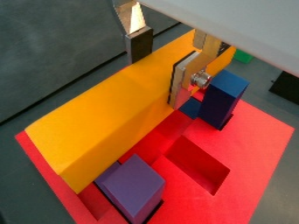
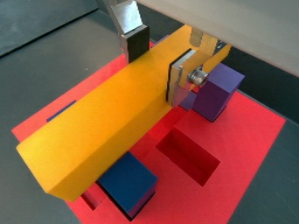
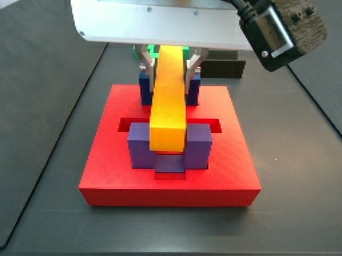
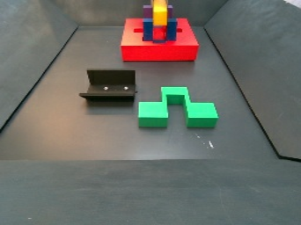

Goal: Pick up the yellow object. Move up. Move to above the board. Insert the yellow object.
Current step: Insert the yellow object.

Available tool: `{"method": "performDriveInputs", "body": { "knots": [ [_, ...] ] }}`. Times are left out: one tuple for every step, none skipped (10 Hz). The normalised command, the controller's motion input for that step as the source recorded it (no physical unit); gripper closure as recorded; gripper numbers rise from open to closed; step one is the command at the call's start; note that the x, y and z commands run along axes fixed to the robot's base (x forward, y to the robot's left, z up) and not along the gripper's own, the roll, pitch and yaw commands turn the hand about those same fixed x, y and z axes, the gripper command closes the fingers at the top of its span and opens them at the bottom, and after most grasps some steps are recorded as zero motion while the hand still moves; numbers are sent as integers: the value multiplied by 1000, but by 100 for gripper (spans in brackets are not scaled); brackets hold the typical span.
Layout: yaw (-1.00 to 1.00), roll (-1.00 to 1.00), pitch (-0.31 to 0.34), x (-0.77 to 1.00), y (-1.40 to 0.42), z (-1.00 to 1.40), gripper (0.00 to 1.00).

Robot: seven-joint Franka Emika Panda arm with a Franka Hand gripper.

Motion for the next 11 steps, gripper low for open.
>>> {"method": "performDriveInputs", "body": {
  "knots": [
    [186,101,0,69,-51,-43,100],
    [40,50,0,6,-71,-26,100],
    [43,91,0,0,-74,-66,100],
    [37,133,0,0,-131,-114,100],
    [23,169,0,0,-183,-171,100],
    [17,179,0,0,-191,-203,100],
    [14,156,0,0,-166,-231,100],
    [6,116,0,54,-106,-234,100],
    [20,139,0,131,-11,-266,100],
    [6,130,0,263,0,-254,100],
    [0,40,10,386,0,-194,100]
  ]
}}
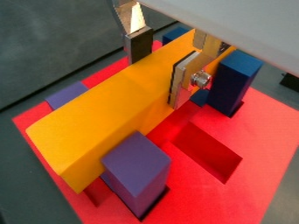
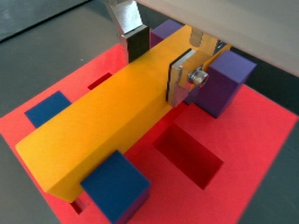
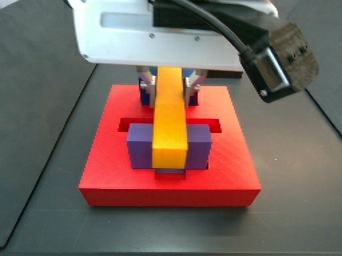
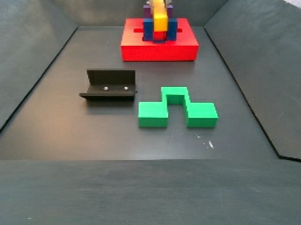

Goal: Pick up the yellow object. Move up. Move to above the board. Insert the yellow object.
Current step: Insert the yellow object.

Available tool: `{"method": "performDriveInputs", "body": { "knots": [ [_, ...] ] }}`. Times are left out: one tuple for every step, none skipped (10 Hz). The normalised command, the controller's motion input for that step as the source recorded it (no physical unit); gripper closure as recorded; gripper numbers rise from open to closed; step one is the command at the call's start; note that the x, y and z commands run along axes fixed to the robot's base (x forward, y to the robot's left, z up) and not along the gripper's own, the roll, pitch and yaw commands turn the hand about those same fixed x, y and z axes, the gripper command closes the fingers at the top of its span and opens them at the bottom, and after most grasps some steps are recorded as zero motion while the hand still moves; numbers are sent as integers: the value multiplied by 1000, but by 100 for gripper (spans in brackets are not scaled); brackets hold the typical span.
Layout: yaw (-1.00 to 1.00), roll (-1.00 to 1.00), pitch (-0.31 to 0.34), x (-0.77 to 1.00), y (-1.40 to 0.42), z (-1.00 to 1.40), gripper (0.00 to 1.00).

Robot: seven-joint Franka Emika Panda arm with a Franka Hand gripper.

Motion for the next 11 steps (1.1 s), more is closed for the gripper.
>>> {"method": "performDriveInputs", "body": {
  "knots": [
    [0,21,19,274,0,-137,100],
    [0,60,4,211,0,-180,100],
    [0,73,0,86,-6,-157,100],
    [0,103,0,6,0,-183,100],
    [0,93,0,-17,0,-183,100],
    [0,21,0,-37,0,-169,100],
    [0,7,0,-34,0,-126,100],
    [0,0,0,0,0,-126,100],
    [0,9,0,0,0,-151,100],
    [0,50,0,0,0,-203,100],
    [20,106,0,0,0,-317,100]
  ]
}}
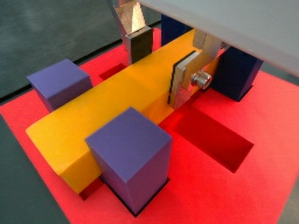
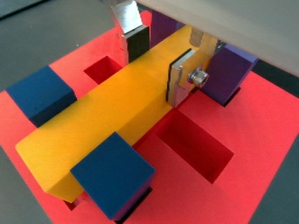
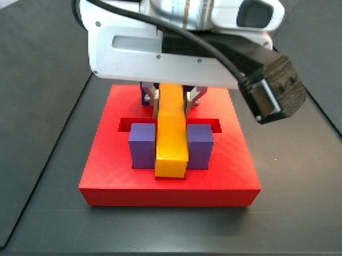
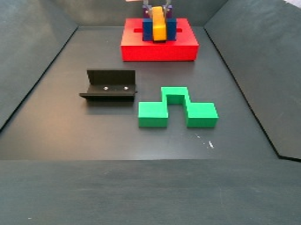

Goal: Pick up the yellow object. Move up. Move to above the board. Insert the yellow object.
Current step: Insert the yellow object.

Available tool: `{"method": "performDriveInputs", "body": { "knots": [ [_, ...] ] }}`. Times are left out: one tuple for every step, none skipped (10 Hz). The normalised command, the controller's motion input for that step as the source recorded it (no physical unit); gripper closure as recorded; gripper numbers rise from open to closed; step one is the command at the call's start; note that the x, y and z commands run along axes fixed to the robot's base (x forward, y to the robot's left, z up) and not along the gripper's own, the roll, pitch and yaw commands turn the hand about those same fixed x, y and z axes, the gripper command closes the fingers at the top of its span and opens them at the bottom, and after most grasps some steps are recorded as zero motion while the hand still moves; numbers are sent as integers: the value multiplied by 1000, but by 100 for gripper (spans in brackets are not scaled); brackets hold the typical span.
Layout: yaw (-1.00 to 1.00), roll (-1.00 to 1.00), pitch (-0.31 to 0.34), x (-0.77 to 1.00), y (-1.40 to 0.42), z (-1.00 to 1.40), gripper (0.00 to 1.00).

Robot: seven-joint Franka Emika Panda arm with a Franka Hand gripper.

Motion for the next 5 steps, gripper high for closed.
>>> {"method": "performDriveInputs", "body": {
  "knots": [
    [40,123,0,9,0,-323,100],
    [29,91,0,14,0,-249,100],
    [23,77,0,0,0,-169,100],
    [14,41,0,0,-77,-134,100],
    [0,27,0,0,0,-157,100]
  ]
}}
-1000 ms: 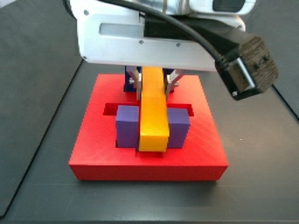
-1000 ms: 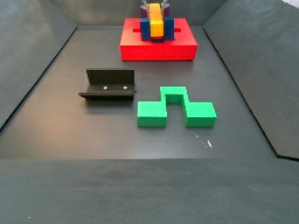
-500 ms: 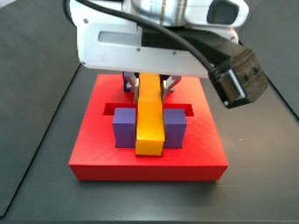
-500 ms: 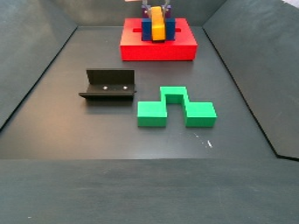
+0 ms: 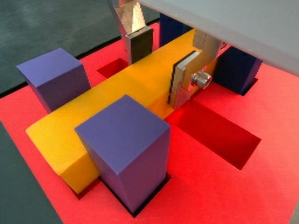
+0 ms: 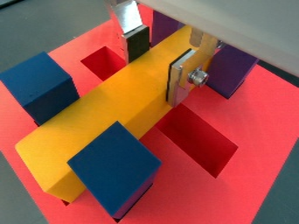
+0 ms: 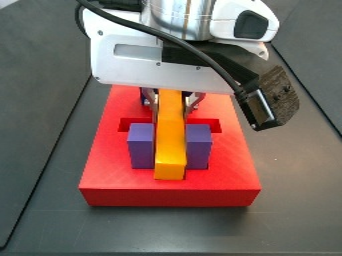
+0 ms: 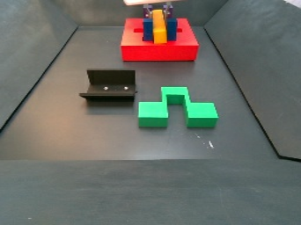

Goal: Pick up the yellow object. Move up. Move to above the board. Insert the yellow object.
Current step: Insert the yellow object.

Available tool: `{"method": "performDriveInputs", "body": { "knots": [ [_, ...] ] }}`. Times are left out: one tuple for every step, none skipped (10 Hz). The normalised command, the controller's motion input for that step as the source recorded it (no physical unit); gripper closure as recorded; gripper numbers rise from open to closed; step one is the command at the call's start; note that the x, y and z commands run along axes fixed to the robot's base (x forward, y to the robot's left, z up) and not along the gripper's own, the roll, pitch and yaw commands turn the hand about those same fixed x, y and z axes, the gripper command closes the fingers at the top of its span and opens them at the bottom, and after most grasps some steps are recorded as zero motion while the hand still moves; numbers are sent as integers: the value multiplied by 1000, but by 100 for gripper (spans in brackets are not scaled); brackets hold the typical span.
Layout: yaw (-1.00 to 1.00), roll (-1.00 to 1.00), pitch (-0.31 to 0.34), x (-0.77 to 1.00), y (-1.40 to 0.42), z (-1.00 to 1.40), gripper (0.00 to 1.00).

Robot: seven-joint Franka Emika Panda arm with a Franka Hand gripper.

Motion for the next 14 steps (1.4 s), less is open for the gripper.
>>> {"method": "performDriveInputs", "body": {
  "knots": [
    [0,20,0,-89,0,-86,100],
    [-74,0,0,-174,26,0,100],
    [-114,0,0,-183,0,0,100],
    [-80,7,0,-123,0,0,100],
    [-23,23,0,-31,0,0,100],
    [0,39,0,0,0,-169,100],
    [0,76,0,0,0,-269,100],
    [0,96,0,-34,0,-234,100],
    [0,39,0,-29,0,-171,100],
    [0,51,0,0,0,-271,100],
    [106,94,0,51,0,-357,100],
    [69,136,0,0,0,-280,100],
    [0,50,0,-86,0,-191,100],
    [-23,37,0,-157,0,-169,100]
  ]
}}
